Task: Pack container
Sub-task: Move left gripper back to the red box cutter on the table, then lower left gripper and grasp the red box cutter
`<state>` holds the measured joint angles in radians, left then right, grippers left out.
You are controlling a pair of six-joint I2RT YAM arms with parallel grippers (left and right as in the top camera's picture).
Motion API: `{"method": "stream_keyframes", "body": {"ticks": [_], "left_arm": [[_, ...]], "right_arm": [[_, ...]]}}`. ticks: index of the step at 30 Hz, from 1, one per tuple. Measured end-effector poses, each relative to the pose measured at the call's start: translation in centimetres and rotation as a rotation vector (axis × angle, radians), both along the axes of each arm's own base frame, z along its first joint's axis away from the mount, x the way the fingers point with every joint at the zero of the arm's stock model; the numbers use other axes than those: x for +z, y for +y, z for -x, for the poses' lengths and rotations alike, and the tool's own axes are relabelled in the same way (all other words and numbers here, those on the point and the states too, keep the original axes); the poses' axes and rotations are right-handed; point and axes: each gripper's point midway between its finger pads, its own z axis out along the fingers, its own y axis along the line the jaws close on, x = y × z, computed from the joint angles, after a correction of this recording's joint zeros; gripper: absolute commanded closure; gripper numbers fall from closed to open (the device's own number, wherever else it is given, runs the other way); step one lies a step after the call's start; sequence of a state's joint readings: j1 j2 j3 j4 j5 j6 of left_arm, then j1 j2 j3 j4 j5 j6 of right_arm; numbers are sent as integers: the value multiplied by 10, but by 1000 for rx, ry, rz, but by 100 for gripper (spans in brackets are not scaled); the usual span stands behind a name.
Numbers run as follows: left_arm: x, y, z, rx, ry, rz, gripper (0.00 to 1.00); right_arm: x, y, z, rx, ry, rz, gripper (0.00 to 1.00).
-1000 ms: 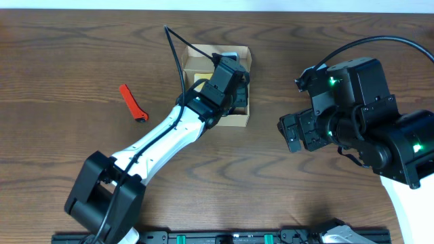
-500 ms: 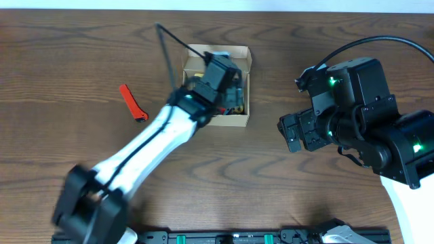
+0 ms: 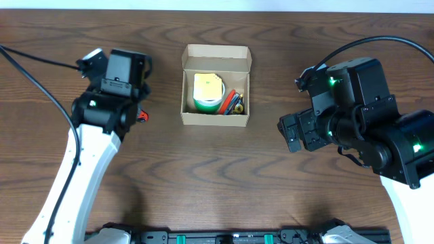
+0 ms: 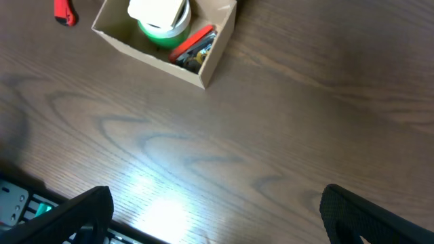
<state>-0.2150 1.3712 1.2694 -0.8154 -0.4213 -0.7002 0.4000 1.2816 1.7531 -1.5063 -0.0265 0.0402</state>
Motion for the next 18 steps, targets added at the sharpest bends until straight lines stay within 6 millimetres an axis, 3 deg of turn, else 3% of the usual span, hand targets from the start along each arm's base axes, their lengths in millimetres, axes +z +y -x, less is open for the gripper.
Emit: {"method": "stream_keyframes", "body": {"ticks": [4, 8, 15, 18], "left_arm": [[-45, 13, -15, 30, 42, 45, 17], [-90, 9, -25, -14, 136, 54, 17], [-151, 7, -32, -50, 282, 52, 17], [-164, 12, -33, -41, 307, 56, 18]], "right_arm": [[0, 0, 0, 0, 0, 0, 1], [0, 0, 0, 0, 0, 0, 1], [0, 0, 0, 0, 0, 0, 1], [0, 0, 0, 0, 0, 0, 1]]}}
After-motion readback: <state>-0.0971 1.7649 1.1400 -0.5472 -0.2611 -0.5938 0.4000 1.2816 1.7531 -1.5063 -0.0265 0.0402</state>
